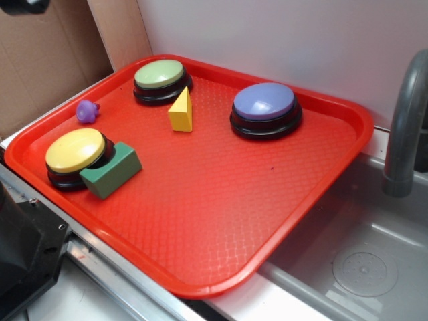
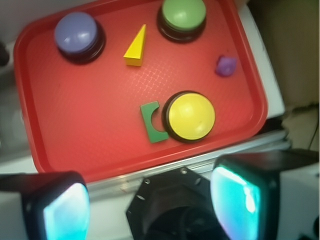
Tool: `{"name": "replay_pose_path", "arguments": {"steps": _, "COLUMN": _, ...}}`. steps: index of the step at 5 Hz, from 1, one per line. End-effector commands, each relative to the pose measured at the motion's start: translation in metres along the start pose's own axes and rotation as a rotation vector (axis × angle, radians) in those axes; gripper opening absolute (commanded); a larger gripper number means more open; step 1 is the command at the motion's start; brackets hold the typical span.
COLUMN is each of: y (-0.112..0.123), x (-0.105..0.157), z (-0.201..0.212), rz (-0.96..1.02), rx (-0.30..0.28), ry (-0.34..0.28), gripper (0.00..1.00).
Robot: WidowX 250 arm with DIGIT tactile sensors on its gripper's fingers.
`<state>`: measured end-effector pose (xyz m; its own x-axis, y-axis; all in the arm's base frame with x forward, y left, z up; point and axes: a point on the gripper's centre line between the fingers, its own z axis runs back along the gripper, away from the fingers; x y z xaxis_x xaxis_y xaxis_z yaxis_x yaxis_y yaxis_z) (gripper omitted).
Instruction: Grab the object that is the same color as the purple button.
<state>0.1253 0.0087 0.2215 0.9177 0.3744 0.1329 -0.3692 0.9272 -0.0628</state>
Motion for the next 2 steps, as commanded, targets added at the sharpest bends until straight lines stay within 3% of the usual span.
{"name": "replay_pose_path", "arguments": {"steps": 1, "y": 0.037, "x": 0.034, "z": -0.036, "rz": 0.426, "rx": 0.115, "ry": -0.084, "gripper": 1.0}}
{"name": "replay_pose_path", "arguments": {"steps": 2, "y": 0.06, "x": 0.05, "z": -0.053, "rz": 0.635, "rx": 0.154, "ry": -0.144, "gripper": 1.0}}
